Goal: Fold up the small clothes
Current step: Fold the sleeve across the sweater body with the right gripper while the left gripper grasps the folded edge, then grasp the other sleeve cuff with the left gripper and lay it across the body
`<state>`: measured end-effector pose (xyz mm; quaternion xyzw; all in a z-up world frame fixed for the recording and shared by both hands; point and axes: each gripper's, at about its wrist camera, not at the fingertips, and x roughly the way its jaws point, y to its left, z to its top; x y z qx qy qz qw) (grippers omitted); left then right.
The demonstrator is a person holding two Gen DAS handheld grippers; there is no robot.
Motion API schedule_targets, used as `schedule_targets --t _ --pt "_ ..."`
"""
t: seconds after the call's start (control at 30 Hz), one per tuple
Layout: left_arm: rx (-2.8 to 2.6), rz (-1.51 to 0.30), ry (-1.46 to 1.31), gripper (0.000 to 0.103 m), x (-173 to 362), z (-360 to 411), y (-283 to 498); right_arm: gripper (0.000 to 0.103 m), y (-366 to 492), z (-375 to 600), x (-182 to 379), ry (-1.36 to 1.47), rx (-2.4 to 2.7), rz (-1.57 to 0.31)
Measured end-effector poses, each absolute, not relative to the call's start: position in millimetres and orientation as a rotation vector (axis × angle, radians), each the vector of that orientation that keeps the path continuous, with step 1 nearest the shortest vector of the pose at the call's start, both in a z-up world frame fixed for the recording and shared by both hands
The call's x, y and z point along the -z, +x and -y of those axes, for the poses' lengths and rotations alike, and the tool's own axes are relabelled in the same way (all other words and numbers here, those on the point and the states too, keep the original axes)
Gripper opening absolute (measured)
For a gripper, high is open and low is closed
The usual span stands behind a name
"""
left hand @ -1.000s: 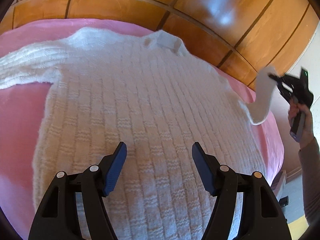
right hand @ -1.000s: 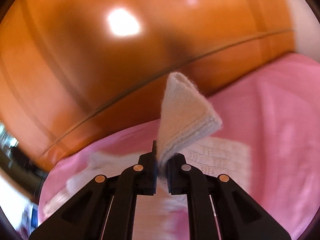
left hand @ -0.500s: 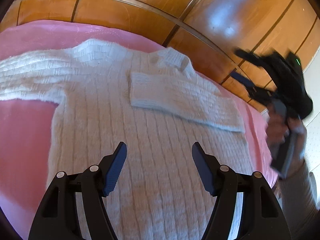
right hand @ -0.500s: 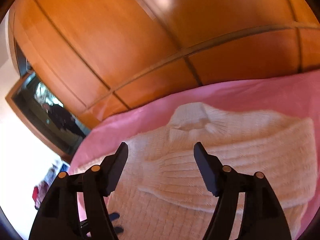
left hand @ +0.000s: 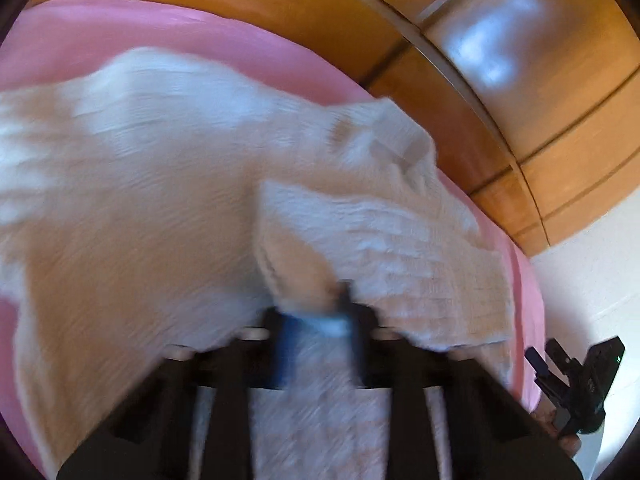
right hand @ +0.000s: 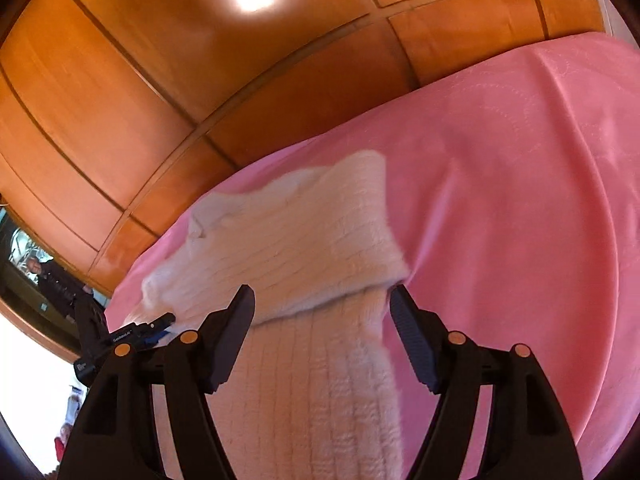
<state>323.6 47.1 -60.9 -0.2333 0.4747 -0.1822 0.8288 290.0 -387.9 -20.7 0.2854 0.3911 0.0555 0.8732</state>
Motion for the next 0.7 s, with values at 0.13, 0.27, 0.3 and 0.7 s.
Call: schedule_targets --t 0.13,0.27,0.3,0.7 --pt "0.395 -0.883 -0.444 0.006 25 -39 339 0.070 314 370 7 0.531 -0.134 -0.785" --pt "0.348 -0.799 -0.366 0.006 4 -39 341 0.070 346 344 20 0.443 -0.106 -0.828" --pt "0.321 -0.815 -0.338 0.006 7 -38 344 0.069 353 338 28 0.417 -0.083 -0.850" --pt "0.124 -0.910 -0.118 0.036 62 -30 340 0.091 363 294 76 0.124 0.060 -0.908"
